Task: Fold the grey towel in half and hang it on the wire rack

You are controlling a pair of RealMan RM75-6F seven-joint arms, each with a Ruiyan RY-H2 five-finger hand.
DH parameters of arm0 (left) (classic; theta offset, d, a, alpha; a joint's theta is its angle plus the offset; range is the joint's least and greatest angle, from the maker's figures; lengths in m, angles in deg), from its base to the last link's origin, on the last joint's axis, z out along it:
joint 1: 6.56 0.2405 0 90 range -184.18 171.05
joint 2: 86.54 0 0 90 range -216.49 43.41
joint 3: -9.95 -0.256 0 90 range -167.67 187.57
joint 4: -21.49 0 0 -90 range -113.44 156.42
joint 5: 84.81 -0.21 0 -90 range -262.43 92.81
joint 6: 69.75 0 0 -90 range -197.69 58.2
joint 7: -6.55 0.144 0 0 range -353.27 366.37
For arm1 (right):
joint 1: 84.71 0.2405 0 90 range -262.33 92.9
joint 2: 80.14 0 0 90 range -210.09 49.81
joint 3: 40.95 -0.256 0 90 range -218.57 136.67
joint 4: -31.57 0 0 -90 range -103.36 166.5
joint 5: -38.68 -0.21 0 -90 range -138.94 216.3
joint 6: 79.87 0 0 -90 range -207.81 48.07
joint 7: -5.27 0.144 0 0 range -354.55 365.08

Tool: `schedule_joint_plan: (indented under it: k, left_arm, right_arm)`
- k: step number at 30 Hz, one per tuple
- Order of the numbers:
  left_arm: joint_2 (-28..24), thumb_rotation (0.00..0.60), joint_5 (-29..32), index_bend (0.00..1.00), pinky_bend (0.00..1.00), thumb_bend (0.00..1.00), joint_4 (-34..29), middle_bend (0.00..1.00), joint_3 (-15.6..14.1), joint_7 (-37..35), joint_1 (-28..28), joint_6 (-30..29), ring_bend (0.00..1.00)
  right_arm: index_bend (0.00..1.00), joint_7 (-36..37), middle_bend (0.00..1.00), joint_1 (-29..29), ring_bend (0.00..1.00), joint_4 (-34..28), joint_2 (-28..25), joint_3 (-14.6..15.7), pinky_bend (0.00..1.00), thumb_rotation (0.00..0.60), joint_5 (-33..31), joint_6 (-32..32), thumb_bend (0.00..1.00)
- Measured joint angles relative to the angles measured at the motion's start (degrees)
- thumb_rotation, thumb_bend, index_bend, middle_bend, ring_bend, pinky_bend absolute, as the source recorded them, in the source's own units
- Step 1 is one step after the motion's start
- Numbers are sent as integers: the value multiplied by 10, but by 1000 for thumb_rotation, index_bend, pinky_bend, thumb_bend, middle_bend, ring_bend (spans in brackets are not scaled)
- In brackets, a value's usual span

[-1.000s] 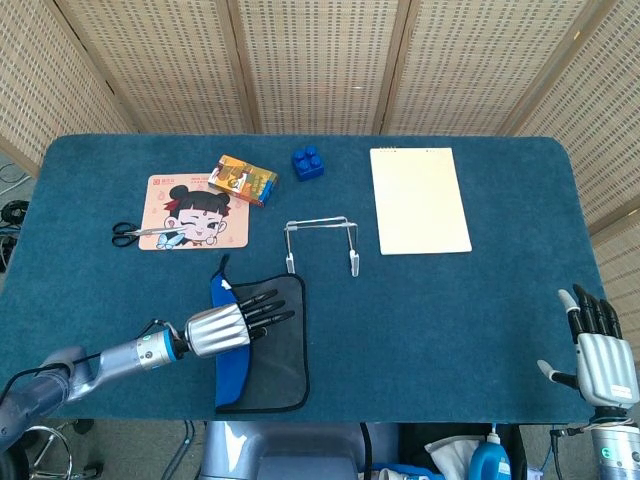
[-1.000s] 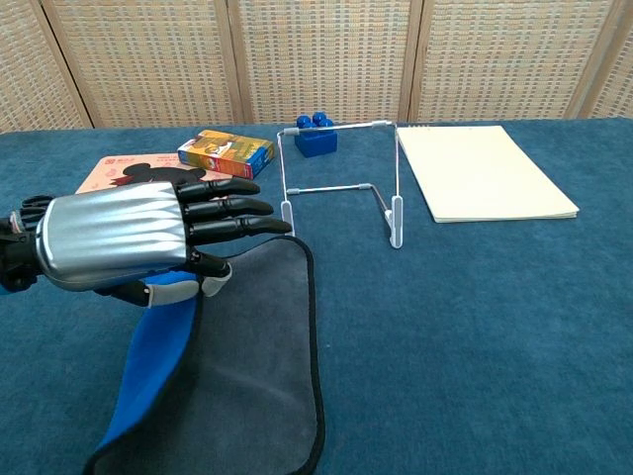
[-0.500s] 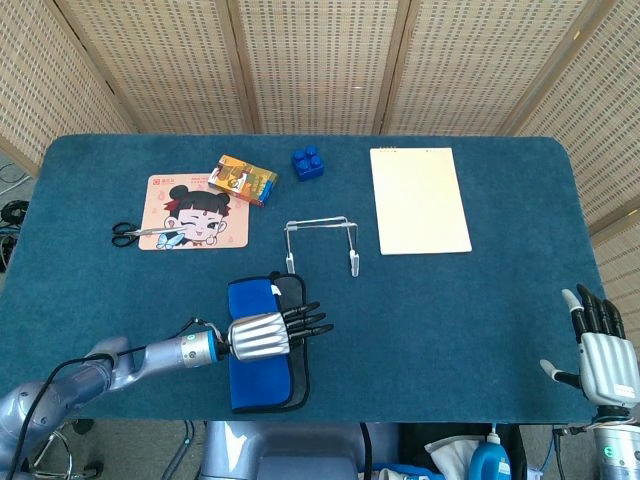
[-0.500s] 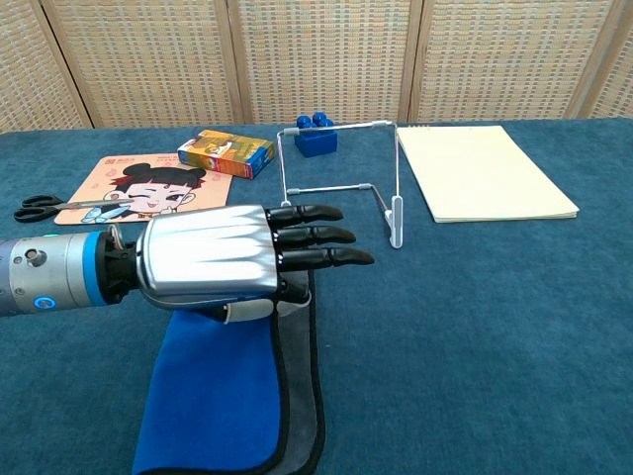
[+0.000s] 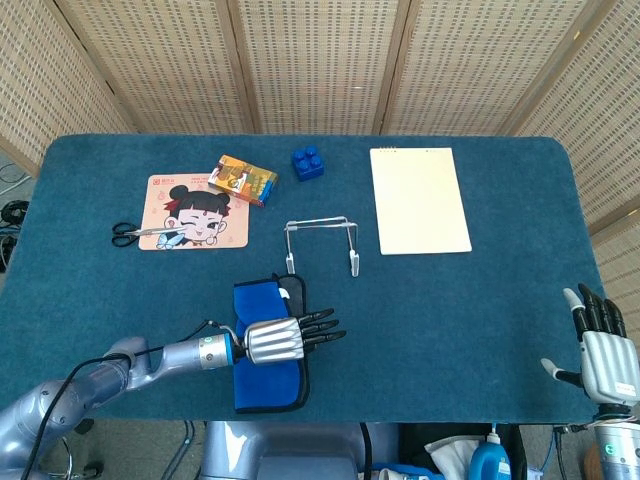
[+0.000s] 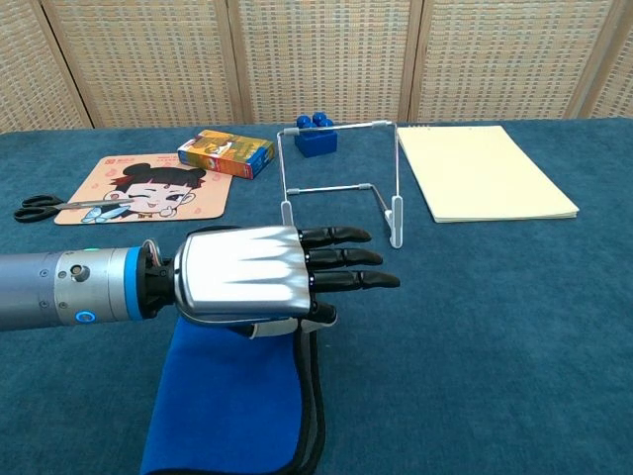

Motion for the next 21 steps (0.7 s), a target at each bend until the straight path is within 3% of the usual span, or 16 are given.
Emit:
schedule_joint_plan:
  k: [3,5,7,11,17,21]
  left_arm:
    - [8,600,3,453,3,415,8,0,1,0,3,-6,0]
    - [10,600,2,137,0,367,15,0,0,2,4,-12,0]
    - [11,600,3,6,0,321,18,0,1,2,5,-18,0]
    - [6,600,20,0,0,257,13,0,16,-5,15,-47,0]
    - [-16,600,66,0,0,244,-26,0,55,-31,38,-91,0]
    - [-42,600,104,100,0,248,-68,0,77,-55,58,-105,0]
  right_arm:
    - [0,1,0,0,0,0,0,0,0,600,1,-1,0]
    - [0,1,0,0,0,0,-1,0,0,600,1,-1,0]
    - [0,1,0,-1,0,0,-1,0,0,600,0,-1,0]
    - [0,1,0,-1,0,-2,-1,0,0,600,2,-3,0]
    - [0,-3,0,-2,0,-5,-1,2,0,600,6,-5,0]
    - [0,-5,0,-2,0,-6,-1,4,0,600,8,-6,0]
